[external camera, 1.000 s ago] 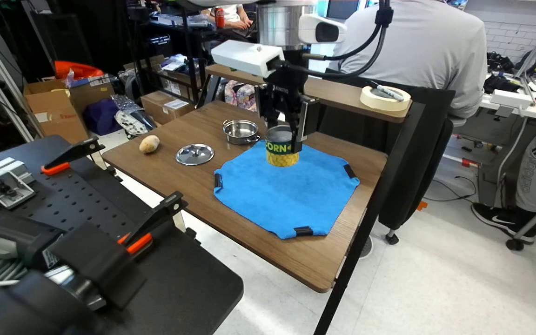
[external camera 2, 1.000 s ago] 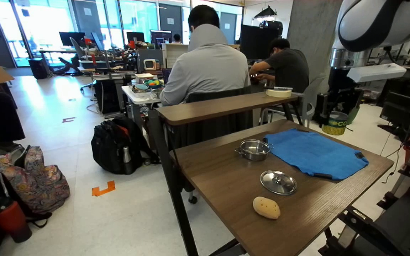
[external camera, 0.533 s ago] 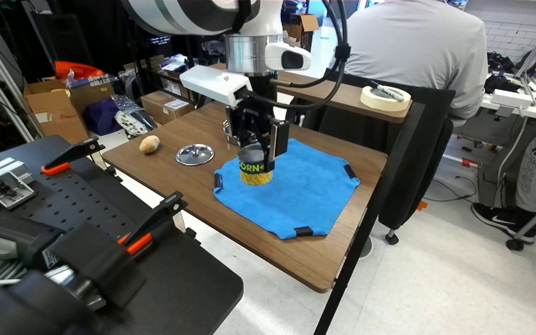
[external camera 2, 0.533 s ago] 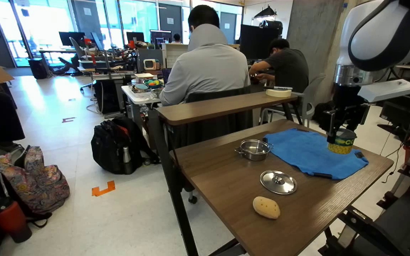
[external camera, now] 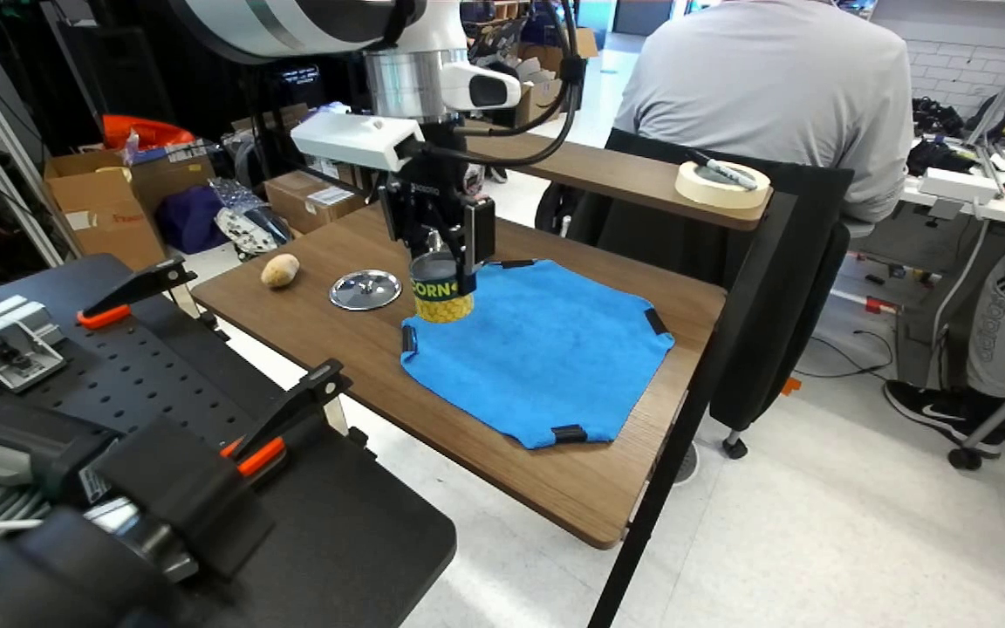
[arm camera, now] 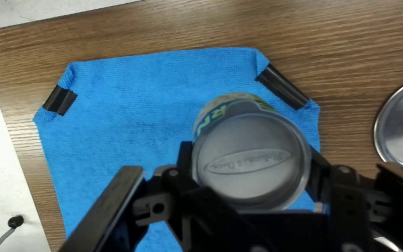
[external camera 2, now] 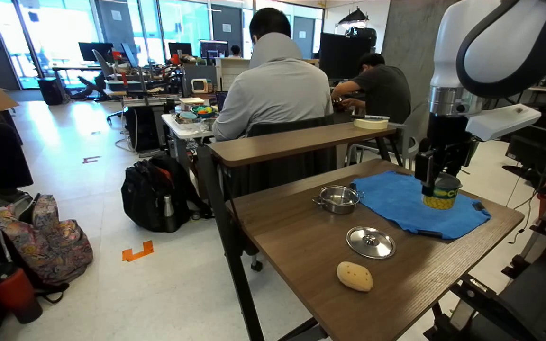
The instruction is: Move the object to the right
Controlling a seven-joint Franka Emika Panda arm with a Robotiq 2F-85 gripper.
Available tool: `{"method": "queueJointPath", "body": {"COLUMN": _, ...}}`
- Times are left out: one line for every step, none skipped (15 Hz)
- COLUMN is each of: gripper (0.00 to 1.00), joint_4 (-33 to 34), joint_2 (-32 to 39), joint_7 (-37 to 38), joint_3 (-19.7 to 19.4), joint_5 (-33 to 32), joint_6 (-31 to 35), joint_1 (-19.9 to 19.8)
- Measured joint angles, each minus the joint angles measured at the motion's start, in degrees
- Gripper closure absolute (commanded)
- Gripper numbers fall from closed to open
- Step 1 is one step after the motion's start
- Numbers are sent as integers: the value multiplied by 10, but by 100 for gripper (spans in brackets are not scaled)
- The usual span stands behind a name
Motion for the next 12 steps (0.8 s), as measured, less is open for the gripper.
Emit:
{"method": "queueJointPath", "body": {"gripper": 54, "joint_4": 0, "joint_2": 0, "joint_7": 2, "joint_3": 0, "joint_5": -2, "joint_6": 0, "joint_1": 7}}
{"method": "queueJointPath", "body": {"gripper": 54, "joint_4": 0, "joint_2": 0, "joint_7": 3, "joint_3": 0, "joint_5": -5, "joint_6": 0, "joint_1": 14}}
{"method": "queueJointPath", "body": {"gripper": 54, "joint_4": 0, "joint_2": 0, "joint_7": 4, "joint_3": 0, "joint_5": -8, "joint_6": 0, "joint_1": 21}}
{"method": "queueJointPath", "body": {"gripper": 54, "joint_4": 1, "joint_2": 0, "joint_7": 5, "joint_3": 0, "joint_5": -9, "joint_6": 0, "joint_1": 27}}
{"method": "queueJointPath", "body": {"gripper": 54, "joint_4": 2, "joint_2": 0, "joint_7": 6, "joint_3": 1, "joint_5": -10, "joint_6": 0, "joint_1": 33}}
{"method": "queueJointPath", "body": {"gripper": 54, "joint_4": 4, "joint_2": 1, "joint_7": 7, "joint_3": 2, "joint_5": -10, "joint_6": 0, "joint_1": 38}}
{"method": "queueJointPath", "body": {"gripper": 54, "joint_4": 6, "joint_2": 2, "joint_7": 7, "joint_3": 3, "joint_5": -10, "joint_6": 0, "joint_1": 43}}
{"method": "queueJointPath", "body": {"gripper": 54, "joint_4": 8, "joint_2": 3, "joint_7": 7, "joint_3": 4, "joint_5": -10, "joint_6": 0, "joint_1": 47}}
{"method": "queueJointPath", "body": {"gripper": 54, "joint_4": 12, "joint_2": 5, "joint_7": 8, "joint_3": 6, "joint_5": -10, "joint_6": 0, "joint_1": 50}}
{"method": "queueJointPath", "body": {"gripper": 54, "joint_4": 16, "joint_2": 8, "joint_7": 8, "joint_3": 8, "joint_5": -10, "joint_6": 0, "joint_1": 52}}
{"method": "queueJointPath", "body": {"gripper": 54, "joint_4": 21, "joint_2": 12, "joint_7": 8, "joint_3": 11, "joint_5": -10, "joint_6": 0, "joint_1": 52}}
{"method": "queueJointPath", "body": {"gripper": 54, "joint_4": 27, "joint_2": 17, "joint_7": 8, "joint_3": 15, "joint_5": -10, "joint_6": 0, "joint_1": 52}}
